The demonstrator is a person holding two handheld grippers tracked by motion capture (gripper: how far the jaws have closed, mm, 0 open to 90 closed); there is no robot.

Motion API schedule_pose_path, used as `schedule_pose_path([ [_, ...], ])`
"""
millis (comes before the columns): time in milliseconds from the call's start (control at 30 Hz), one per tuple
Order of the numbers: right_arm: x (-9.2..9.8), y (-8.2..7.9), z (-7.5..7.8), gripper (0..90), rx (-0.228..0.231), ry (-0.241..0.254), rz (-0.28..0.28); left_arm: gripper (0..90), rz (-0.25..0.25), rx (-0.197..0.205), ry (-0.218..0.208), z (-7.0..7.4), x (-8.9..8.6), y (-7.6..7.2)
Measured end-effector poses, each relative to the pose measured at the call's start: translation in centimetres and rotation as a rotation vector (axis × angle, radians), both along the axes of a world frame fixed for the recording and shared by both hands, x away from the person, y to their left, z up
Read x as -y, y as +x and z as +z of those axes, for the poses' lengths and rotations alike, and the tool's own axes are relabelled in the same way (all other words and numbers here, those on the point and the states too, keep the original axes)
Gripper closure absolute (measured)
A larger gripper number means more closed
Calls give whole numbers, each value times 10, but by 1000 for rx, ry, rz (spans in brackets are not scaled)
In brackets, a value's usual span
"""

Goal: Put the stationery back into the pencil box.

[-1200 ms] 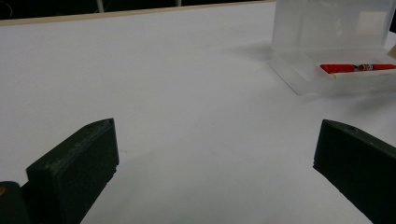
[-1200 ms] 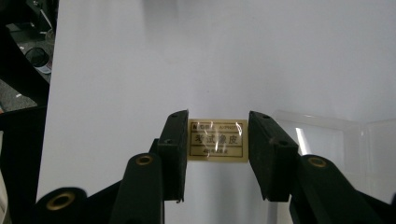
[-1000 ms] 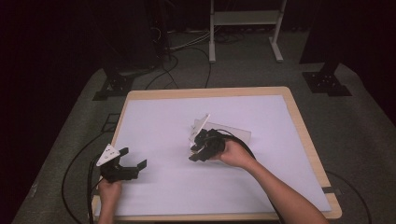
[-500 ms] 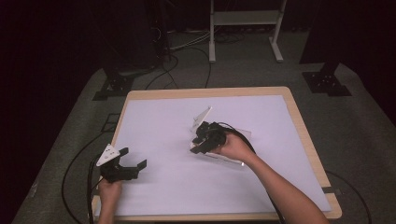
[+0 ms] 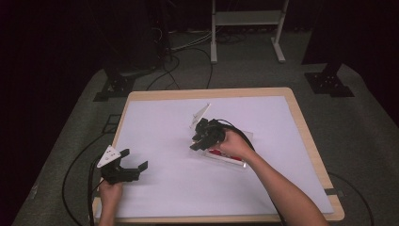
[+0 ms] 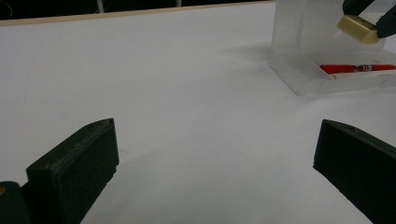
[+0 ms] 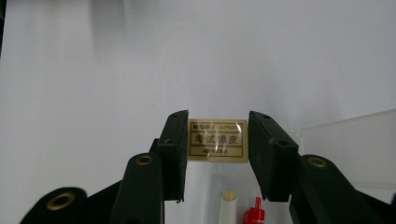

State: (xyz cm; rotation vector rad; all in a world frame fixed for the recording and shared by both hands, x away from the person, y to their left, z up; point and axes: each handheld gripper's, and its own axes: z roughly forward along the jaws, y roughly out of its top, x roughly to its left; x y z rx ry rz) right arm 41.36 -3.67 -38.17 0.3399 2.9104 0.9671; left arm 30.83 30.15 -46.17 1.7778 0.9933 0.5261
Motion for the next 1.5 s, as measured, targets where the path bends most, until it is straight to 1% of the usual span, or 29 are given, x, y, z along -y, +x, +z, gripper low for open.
schedule_pose_path([
  [267, -1, 8, -4, 588, -15, 4, -9, 0, 1, -2, -1, 0, 0, 0],
  [767, -3, 15, -8, 588, -18, -6, -11, 0, 4, -1, -5, 0, 0, 0],
  [800, -3, 15, -8, 588, -26, -8, -18, 0, 4, -1, -5, 0, 0, 0],
  [933, -2, 19, -12, 588, -32, -19, -22, 0, 6, -3, -6, 0, 0, 0],
  [1167, -2, 24, -17, 588, -44, -18, -32, 0, 6, -4, -6, 0, 0, 0],
  [1233, -3, 25, -20, 587, -51, -25, -31, 0, 6, -6, -7, 0, 0, 0],
  [1267, -3, 26, -21, 588, -47, -31, -30, 0, 6, -5, -6, 0, 0, 0],
  [1433, -4, 31, -27, 587, -64, -36, -41, 0, 5, -3, 0, 0, 0, 0],
  [1500, -4, 32, -29, 587, -68, -37, -44, 0, 7, -2, -5, 0, 0, -1],
])
